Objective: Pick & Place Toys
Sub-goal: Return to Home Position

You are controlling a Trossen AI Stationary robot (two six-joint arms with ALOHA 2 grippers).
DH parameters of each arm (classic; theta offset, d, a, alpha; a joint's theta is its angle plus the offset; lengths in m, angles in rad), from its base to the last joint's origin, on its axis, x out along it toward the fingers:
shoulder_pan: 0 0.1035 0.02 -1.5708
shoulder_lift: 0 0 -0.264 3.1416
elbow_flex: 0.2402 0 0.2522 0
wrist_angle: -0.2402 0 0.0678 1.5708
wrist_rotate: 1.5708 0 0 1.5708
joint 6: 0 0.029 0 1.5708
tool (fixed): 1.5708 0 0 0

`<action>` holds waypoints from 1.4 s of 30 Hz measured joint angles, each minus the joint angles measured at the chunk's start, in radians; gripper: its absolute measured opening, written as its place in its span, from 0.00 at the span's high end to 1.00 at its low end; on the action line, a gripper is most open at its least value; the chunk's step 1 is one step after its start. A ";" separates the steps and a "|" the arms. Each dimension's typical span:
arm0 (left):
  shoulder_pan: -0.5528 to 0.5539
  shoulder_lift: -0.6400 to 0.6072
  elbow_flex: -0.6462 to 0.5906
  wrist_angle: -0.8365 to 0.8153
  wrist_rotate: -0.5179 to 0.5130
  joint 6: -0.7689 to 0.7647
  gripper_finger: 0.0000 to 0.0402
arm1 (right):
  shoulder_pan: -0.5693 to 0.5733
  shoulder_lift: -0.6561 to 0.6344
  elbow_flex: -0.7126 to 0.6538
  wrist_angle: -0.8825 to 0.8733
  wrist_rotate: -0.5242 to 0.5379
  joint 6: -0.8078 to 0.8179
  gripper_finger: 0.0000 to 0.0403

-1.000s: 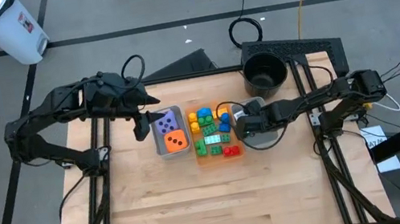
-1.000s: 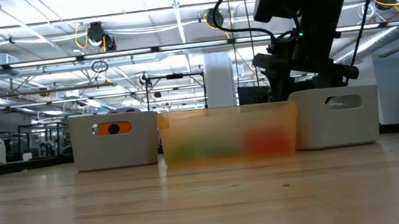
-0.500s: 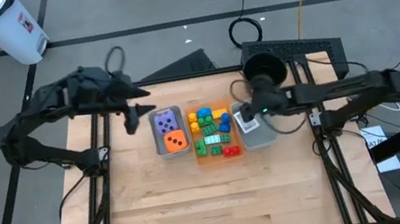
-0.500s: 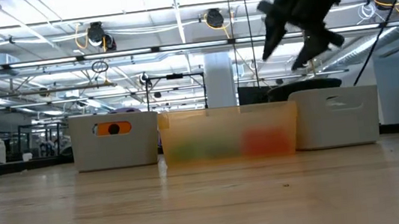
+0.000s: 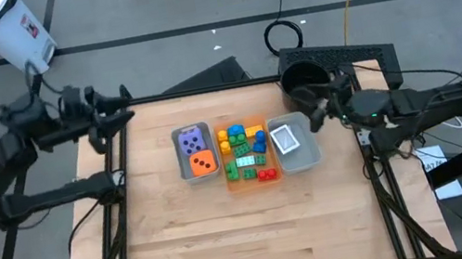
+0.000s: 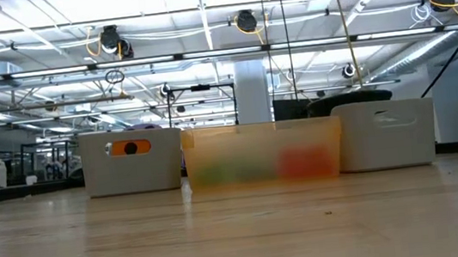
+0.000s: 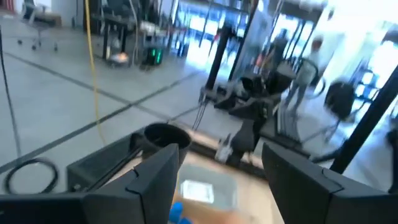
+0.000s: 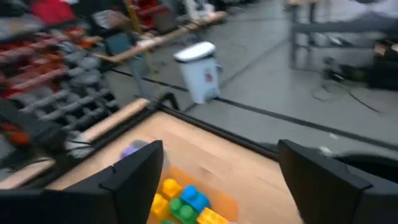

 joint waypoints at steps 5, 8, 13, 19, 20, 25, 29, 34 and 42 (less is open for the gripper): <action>0.030 -0.184 -0.237 0.209 0.002 -0.068 0.40 | 0.050 -0.109 -0.060 0.100 -0.027 -0.084 0.32; 0.047 -0.274 -0.326 0.268 -0.008 -0.091 0.41 | 0.075 -0.203 -0.139 0.171 -0.026 -0.116 0.37; 0.074 -0.395 -0.394 0.249 -0.035 -0.091 0.41 | 0.108 -0.387 -0.278 0.283 -0.027 -0.170 0.48; 0.085 -0.492 -0.419 0.138 -0.113 -0.100 0.41 | 0.117 -0.587 -0.391 0.331 -0.163 -0.218 0.65; 0.085 -0.499 -0.423 0.125 -0.113 -0.101 0.41 | 0.117 -0.617 -0.401 0.331 -0.189 -0.220 0.68; 0.085 -0.519 -0.449 0.117 -0.113 -0.105 0.41 | 0.117 -0.753 -0.428 0.300 -0.288 -0.254 0.86; 0.085 -0.524 -0.514 0.115 -0.113 -0.128 0.41 | 0.117 -0.802 -0.458 0.305 -0.285 -0.296 0.98; 0.085 -0.524 -0.643 0.267 -0.060 -0.199 0.41 | 0.117 -0.783 -0.517 0.310 -0.320 -0.314 0.97; 0.085 -0.522 -0.855 0.623 0.051 -0.240 0.41 | 0.117 -0.781 -0.768 0.554 -0.452 -0.213 0.99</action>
